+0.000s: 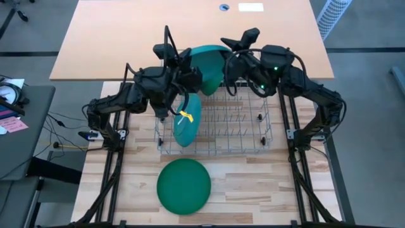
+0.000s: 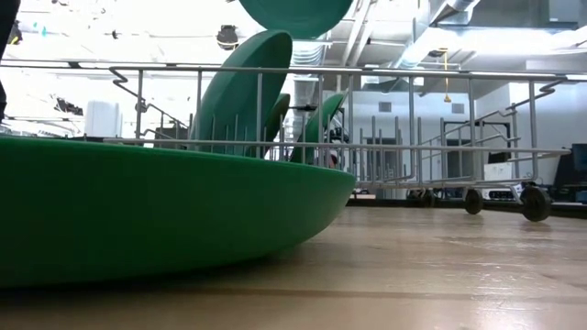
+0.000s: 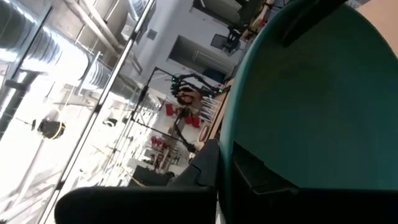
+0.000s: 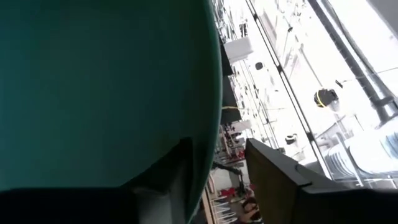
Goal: Sort dishes
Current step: Put the blue plate into the dish rack
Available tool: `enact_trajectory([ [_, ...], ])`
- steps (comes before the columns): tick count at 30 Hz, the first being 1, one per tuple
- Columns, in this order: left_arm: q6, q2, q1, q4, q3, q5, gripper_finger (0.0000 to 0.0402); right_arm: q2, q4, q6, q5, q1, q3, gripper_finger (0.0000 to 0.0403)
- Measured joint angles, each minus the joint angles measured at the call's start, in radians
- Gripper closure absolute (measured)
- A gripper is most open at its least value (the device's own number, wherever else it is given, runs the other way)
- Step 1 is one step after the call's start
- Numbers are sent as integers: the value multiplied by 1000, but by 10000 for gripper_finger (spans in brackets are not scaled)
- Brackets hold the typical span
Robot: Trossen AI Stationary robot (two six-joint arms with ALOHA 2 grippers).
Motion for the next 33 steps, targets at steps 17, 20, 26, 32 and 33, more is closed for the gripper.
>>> enact_trajectory([
  [17,-16,0,0,-1,0,-4,397,-4,-34,137,30,27,2,391],
  [20,-73,0,0,-13,0,23,382,-6,-35,136,37,27,2,394],
  [26,-248,-11,-46,47,0,57,314,-41,-49,126,43,16,1,400],
  [32,-418,-67,-107,59,2,15,253,-110,-105,116,60,-36,-1,401],
  [33,-461,-75,-116,58,3,-3,248,-124,-125,134,57,-47,-1,401],
])
